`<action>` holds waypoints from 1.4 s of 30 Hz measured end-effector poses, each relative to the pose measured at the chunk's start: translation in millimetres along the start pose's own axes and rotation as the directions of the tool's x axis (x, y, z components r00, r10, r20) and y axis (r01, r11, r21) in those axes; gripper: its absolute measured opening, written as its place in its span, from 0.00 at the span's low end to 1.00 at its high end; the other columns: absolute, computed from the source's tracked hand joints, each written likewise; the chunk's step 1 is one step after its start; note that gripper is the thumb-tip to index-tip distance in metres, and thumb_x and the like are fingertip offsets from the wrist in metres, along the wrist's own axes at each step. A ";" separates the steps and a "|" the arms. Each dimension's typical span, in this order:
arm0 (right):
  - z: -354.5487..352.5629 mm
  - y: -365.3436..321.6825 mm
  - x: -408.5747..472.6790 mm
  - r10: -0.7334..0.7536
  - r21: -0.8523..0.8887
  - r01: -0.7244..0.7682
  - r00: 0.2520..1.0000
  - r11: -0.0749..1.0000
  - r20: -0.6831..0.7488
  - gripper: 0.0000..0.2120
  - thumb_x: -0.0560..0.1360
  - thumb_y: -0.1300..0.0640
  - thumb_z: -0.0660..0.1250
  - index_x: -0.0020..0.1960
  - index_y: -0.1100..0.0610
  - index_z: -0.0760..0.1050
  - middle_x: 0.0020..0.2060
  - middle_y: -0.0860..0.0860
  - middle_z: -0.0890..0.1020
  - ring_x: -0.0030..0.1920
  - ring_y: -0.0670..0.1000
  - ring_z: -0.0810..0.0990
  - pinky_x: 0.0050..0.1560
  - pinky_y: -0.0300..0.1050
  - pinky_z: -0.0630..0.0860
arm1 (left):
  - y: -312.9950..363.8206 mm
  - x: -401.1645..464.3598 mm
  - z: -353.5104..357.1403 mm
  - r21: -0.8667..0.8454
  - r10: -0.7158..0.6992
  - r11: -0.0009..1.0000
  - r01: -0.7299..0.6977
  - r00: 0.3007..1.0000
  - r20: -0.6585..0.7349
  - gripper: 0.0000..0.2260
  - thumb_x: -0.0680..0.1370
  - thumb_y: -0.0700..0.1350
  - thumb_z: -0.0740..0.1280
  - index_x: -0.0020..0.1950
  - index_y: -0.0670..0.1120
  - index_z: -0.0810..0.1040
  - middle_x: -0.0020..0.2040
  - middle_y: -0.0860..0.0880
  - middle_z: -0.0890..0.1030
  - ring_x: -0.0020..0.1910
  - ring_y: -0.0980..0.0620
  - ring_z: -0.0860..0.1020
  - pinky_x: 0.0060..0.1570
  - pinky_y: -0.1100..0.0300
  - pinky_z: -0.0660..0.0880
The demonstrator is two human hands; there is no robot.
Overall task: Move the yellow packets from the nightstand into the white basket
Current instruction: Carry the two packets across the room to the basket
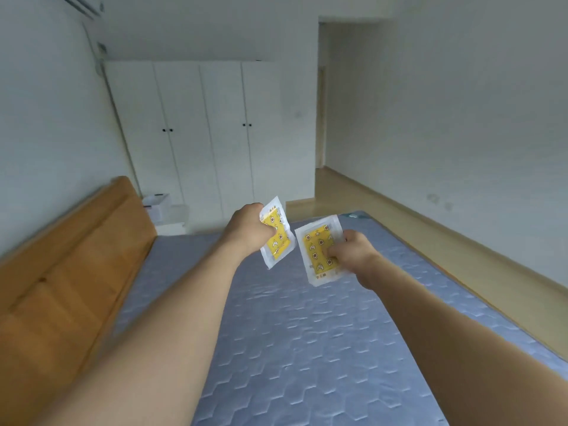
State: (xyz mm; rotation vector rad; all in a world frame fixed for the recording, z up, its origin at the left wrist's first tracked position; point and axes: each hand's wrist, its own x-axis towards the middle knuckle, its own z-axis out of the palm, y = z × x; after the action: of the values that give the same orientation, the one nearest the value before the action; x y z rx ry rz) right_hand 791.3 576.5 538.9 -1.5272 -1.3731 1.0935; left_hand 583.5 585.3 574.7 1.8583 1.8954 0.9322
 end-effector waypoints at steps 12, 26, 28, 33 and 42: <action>-409.4 139.8 -23.3 0.200 0.194 -0.110 0.820 0.975 -0.536 0.10 0.76 0.66 0.64 0.43 0.52 0.72 0.46 0.54 0.82 0.46 0.55 0.83 0.50 0.54 0.81 | 342.4 30.8 303.1 -0.220 0.464 0.886 -0.408 0.794 0.393 0.06 0.73 0.42 0.71 0.41 0.49 0.74 0.41 0.50 0.80 0.40 0.49 0.79 0.38 0.58 0.73; -708.7 232.7 88.2 0.279 0.285 -0.098 0.641 0.953 -0.715 0.12 0.75 0.68 0.66 0.58 0.58 0.76 0.48 0.55 0.84 0.45 0.55 0.84 0.45 0.50 0.81 | 587.3 137.9 574.2 -0.489 0.653 0.754 -0.437 0.576 0.492 0.12 0.73 0.43 0.73 0.52 0.43 0.74 0.45 0.51 0.80 0.38 0.56 0.79 0.30 0.65 0.71; -754.1 237.6 102.7 0.270 0.279 -0.087 0.626 0.956 -0.731 0.12 0.76 0.67 0.65 0.58 0.58 0.76 0.49 0.55 0.84 0.43 0.53 0.84 0.39 0.46 0.80 | 625.9 158.9 609.8 -0.549 0.657 0.744 -0.381 0.566 0.497 0.11 0.72 0.42 0.74 0.51 0.42 0.77 0.45 0.48 0.83 0.39 0.53 0.82 0.31 0.63 0.75; -861.3 275.3 129.1 0.297 0.319 -0.060 0.553 0.946 -0.778 0.12 0.75 0.68 0.66 0.58 0.61 0.76 0.49 0.56 0.84 0.44 0.54 0.84 0.37 0.45 0.80 | 719.5 175.3 715.5 -0.662 0.630 0.727 -0.182 0.562 0.537 0.09 0.72 0.40 0.74 0.49 0.40 0.79 0.46 0.45 0.85 0.40 0.50 0.84 0.35 0.59 0.79; -1079.5 355.7 184.9 0.265 0.333 0.054 0.493 0.941 -0.829 0.07 0.75 0.67 0.67 0.51 0.57 0.76 0.48 0.55 0.84 0.47 0.57 0.85 0.53 0.57 0.81 | 903.7 194.3 898.2 -0.751 0.622 0.660 0.020 0.547 0.561 0.11 0.71 0.38 0.75 0.52 0.39 0.81 0.47 0.43 0.86 0.43 0.46 0.85 0.41 0.54 0.82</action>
State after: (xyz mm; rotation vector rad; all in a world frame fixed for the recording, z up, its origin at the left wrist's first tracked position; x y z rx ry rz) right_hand 1934.4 714.6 524.3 -1.5682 -0.3505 0.3962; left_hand 1828.7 916.5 542.1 1.6906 0.5036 0.5822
